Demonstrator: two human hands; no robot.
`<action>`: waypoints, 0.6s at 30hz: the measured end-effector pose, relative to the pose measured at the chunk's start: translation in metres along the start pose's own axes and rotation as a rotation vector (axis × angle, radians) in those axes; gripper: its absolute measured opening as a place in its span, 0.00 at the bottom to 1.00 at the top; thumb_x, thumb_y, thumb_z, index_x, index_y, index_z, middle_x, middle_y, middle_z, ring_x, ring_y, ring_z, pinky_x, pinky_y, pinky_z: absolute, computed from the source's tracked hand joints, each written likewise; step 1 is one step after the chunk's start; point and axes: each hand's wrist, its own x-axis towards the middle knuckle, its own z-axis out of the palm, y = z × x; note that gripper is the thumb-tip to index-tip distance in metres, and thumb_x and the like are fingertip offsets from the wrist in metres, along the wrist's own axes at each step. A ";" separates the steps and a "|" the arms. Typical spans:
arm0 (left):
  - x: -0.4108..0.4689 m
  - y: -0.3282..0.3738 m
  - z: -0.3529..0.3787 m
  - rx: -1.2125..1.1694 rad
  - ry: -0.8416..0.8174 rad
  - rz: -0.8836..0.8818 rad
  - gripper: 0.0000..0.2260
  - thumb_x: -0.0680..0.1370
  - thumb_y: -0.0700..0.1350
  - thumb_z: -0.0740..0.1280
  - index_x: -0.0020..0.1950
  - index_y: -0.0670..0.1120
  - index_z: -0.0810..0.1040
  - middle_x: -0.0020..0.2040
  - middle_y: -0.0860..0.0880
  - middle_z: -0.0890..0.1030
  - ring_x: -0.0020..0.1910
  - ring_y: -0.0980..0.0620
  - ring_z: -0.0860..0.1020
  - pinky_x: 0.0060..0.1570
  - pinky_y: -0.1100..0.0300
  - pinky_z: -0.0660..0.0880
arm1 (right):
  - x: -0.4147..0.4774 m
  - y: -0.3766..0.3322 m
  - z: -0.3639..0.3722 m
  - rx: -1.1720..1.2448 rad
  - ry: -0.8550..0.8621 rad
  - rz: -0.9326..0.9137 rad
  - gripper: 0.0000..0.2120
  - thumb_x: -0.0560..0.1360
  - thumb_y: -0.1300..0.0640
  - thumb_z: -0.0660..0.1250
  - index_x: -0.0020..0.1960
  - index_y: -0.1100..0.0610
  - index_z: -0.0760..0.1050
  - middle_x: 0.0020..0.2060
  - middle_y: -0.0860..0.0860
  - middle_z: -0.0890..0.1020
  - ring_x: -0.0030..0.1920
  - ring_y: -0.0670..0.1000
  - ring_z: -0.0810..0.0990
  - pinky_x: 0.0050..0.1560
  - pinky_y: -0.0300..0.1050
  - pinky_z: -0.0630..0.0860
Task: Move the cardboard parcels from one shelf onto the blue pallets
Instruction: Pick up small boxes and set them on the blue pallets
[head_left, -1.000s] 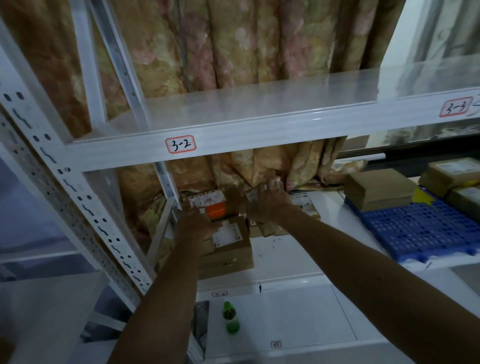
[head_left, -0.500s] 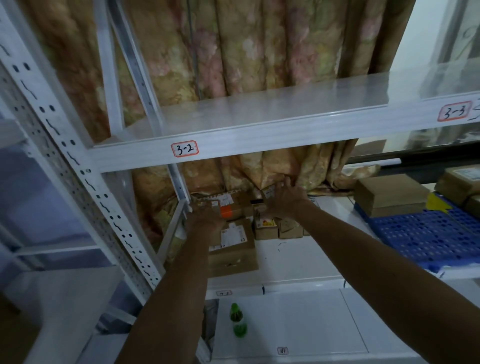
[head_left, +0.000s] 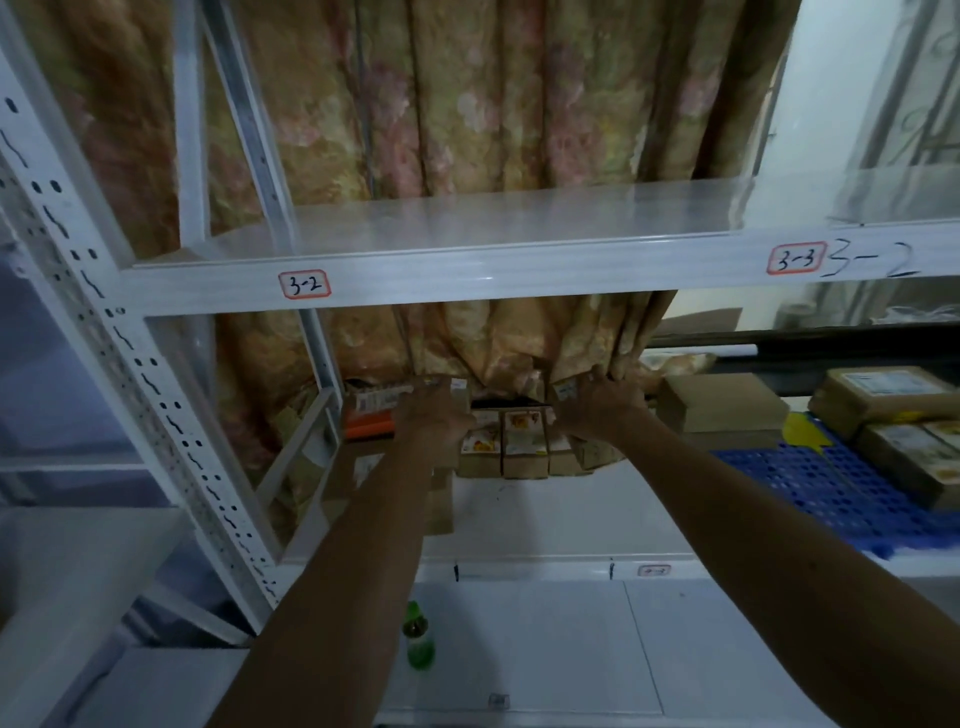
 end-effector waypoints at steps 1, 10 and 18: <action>-0.003 0.007 0.002 0.013 0.007 0.029 0.38 0.75 0.60 0.70 0.81 0.52 0.59 0.79 0.41 0.60 0.75 0.37 0.63 0.72 0.47 0.64 | -0.002 0.008 0.002 0.017 0.017 -0.015 0.48 0.69 0.29 0.59 0.80 0.51 0.49 0.78 0.55 0.58 0.75 0.61 0.62 0.67 0.62 0.66; -0.035 0.062 0.016 -0.036 0.016 0.227 0.36 0.72 0.61 0.70 0.77 0.55 0.64 0.75 0.46 0.68 0.70 0.41 0.70 0.66 0.51 0.71 | -0.074 0.083 -0.002 0.121 0.062 0.159 0.37 0.72 0.37 0.65 0.76 0.52 0.62 0.71 0.55 0.68 0.68 0.57 0.70 0.63 0.54 0.70; -0.088 0.115 0.077 -0.082 -0.163 0.383 0.41 0.64 0.65 0.68 0.75 0.56 0.64 0.79 0.46 0.63 0.75 0.42 0.63 0.73 0.46 0.63 | -0.190 0.148 -0.001 0.155 0.050 0.424 0.38 0.72 0.35 0.65 0.73 0.57 0.64 0.67 0.55 0.72 0.64 0.58 0.74 0.57 0.52 0.71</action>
